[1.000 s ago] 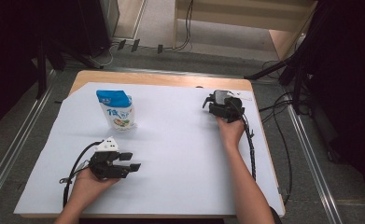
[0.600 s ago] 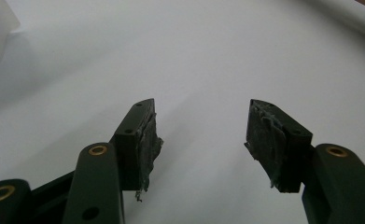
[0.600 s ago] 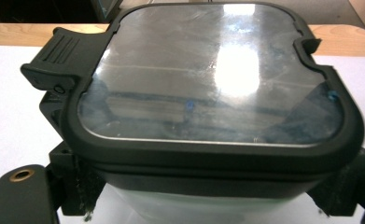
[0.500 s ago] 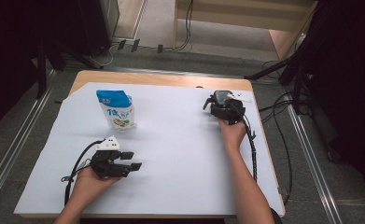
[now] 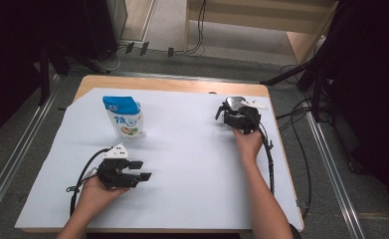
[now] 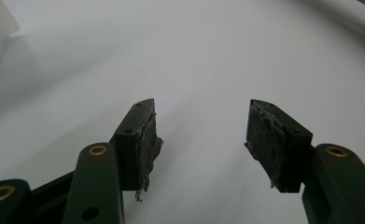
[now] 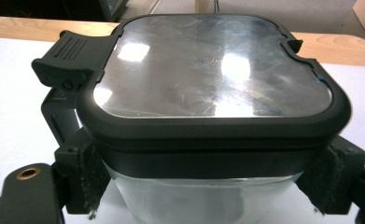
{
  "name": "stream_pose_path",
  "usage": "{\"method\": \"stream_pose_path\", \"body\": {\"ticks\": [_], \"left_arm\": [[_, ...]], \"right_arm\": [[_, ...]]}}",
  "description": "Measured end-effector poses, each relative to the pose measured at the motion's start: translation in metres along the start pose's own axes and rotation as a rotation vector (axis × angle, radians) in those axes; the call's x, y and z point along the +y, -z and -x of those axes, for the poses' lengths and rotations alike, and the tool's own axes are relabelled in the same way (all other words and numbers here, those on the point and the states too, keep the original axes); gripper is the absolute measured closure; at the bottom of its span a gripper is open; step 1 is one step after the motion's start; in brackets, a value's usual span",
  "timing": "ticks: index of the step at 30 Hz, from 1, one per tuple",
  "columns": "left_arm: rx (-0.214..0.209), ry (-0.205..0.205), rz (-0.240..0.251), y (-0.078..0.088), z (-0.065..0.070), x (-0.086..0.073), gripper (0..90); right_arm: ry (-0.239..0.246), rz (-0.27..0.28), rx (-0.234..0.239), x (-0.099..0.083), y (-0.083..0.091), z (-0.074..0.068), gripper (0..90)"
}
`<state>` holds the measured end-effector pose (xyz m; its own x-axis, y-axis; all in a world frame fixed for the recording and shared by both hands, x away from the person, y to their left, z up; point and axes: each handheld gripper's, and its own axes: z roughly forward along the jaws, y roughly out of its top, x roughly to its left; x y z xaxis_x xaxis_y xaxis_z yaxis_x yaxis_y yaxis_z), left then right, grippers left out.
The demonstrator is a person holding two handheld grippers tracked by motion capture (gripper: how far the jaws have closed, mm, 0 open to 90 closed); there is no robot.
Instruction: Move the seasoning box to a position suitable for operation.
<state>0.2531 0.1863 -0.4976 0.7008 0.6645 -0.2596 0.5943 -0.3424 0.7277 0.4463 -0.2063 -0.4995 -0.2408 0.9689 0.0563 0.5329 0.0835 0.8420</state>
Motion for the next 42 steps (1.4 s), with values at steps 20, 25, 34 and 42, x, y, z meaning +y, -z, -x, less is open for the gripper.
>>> {"method": "stream_pose_path", "body": {"ticks": [20,25,34,42], "left_arm": [[-0.034,-0.01,-0.021,-0.009,-0.004,0.015,42.7],[-0.038,-0.006,-0.026,-0.012,-0.006,0.02,42.9],[-0.057,-0.017,-0.043,-0.018,-0.008,0.027,45.4],[-0.054,-0.007,-0.025,-0.02,-0.011,0.029,48.4]], "right_arm": [[0.028,0.044,0.101,-0.007,0.055,-0.022,16.4],[0.019,0.055,0.138,-0.011,0.071,-0.028,16.4],[0.069,0.048,0.179,-0.029,0.097,-0.047,16.4],[0.09,0.023,0.243,-0.047,0.109,-0.069,16.4]]}}
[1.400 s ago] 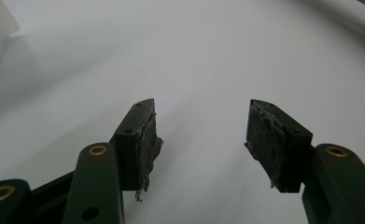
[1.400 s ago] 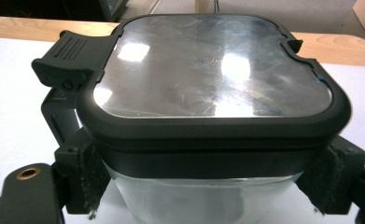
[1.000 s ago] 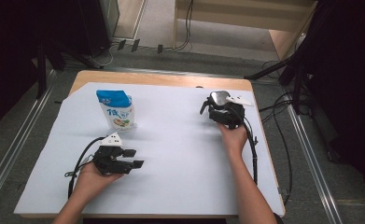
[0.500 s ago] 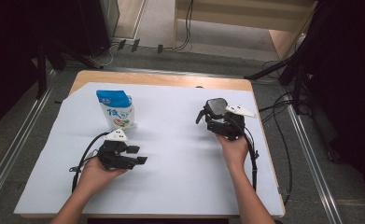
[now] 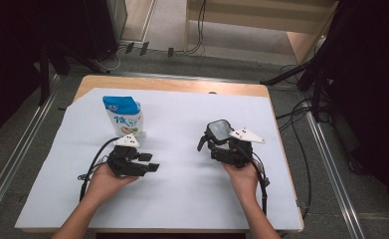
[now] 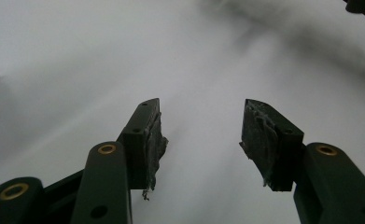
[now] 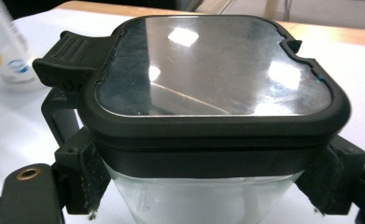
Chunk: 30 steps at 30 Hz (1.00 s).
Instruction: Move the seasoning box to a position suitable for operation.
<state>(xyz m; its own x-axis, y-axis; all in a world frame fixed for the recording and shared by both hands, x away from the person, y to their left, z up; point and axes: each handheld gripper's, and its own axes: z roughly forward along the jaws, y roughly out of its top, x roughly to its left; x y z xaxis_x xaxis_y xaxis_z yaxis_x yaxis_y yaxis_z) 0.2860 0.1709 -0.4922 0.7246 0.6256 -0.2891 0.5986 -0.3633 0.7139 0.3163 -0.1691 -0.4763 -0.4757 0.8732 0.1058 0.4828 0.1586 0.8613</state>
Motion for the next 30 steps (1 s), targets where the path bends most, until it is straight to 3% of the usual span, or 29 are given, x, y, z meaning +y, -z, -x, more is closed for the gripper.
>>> {"method": "stream_pose_path", "body": {"ticks": [9,18,25,30], "left_arm": [[0.012,-0.009,-0.009,-0.002,-0.004,0.002,48.8],[0.024,0.009,0.007,0.004,-0.006,-0.001,48.9],[0.033,0.013,0.007,0.008,-0.007,-0.003,48.8],[0.03,0.011,0.006,0.007,-0.006,-0.004,48.8]], "right_arm": [[0.036,-0.022,0.07,-0.009,-0.01,-0.028,16.4],[0.089,-0.051,0.141,-0.019,-0.029,-0.056,16.4],[0.127,-0.058,0.142,-0.025,-0.035,-0.064,16.3],[0.122,-0.063,0.147,-0.03,-0.032,-0.062,16.0]]}}
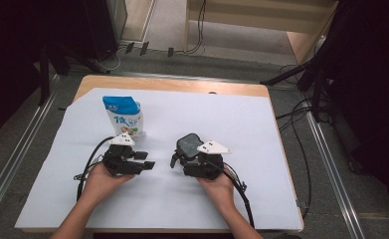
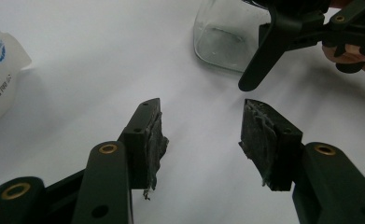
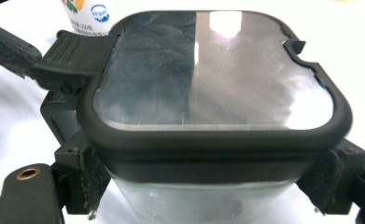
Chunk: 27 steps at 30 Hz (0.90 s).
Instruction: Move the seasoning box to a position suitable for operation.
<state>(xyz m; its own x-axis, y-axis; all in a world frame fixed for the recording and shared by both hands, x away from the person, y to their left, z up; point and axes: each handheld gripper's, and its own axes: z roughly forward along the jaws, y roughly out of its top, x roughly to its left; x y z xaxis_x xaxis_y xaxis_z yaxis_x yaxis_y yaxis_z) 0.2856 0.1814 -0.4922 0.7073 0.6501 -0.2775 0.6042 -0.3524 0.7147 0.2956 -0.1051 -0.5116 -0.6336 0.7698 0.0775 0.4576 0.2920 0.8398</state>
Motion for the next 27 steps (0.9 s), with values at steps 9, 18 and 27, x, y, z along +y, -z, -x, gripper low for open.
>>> {"method": "stream_pose_path", "body": {"ticks": [9,18,27], "left_arm": [[-0.009,0.001,0.004,-0.002,0.001,0.001,50.3],[-0.03,-0.009,-0.008,-0.002,0.001,0.004,61.6],[-0.136,0.003,-0.003,-0.005,0.004,0.019,89.8]], "right_arm": [[0.004,-0.027,0.026,-0.001,0.0,0.0,14.2],[0.006,-0.046,0.04,0.001,0.018,0.001,13.0],[-0.004,-0.032,0.088,-0.001,0.055,0.01,23.8]]}}
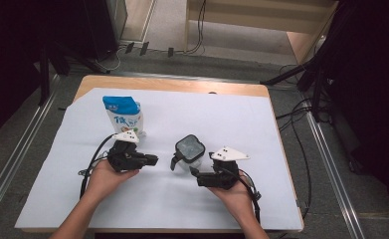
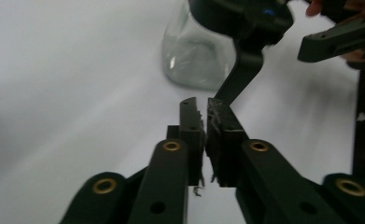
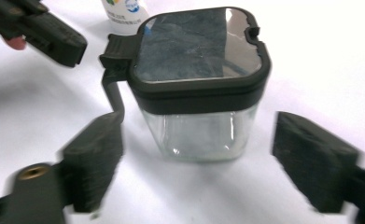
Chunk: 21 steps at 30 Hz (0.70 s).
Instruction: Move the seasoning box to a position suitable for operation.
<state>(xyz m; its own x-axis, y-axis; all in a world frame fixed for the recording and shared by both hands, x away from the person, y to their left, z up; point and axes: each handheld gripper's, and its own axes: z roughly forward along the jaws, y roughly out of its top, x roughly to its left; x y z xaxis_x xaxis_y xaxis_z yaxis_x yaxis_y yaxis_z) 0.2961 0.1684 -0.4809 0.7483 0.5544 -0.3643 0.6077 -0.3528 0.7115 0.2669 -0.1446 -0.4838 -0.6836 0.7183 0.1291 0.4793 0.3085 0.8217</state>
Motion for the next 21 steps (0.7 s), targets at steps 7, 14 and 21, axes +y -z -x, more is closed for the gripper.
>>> {"method": "stream_pose_path", "body": {"ticks": [7,14,21], "left_arm": [[-0.012,-0.038,-0.011,-0.011,0.003,0.017,90.0],[-0.016,-0.037,0.0,-0.021,0.001,0.015,90.0],[-0.016,-0.055,-0.026,-0.033,0.006,0.013,90.0]], "right_arm": [[-0.048,0.026,0.012,-0.001,0.012,0.014,53.2],[-0.043,0.008,0.038,-0.005,0.007,0.021,83.6],[-0.047,0.002,0.072,-0.006,0.0,0.017,90.0]]}}
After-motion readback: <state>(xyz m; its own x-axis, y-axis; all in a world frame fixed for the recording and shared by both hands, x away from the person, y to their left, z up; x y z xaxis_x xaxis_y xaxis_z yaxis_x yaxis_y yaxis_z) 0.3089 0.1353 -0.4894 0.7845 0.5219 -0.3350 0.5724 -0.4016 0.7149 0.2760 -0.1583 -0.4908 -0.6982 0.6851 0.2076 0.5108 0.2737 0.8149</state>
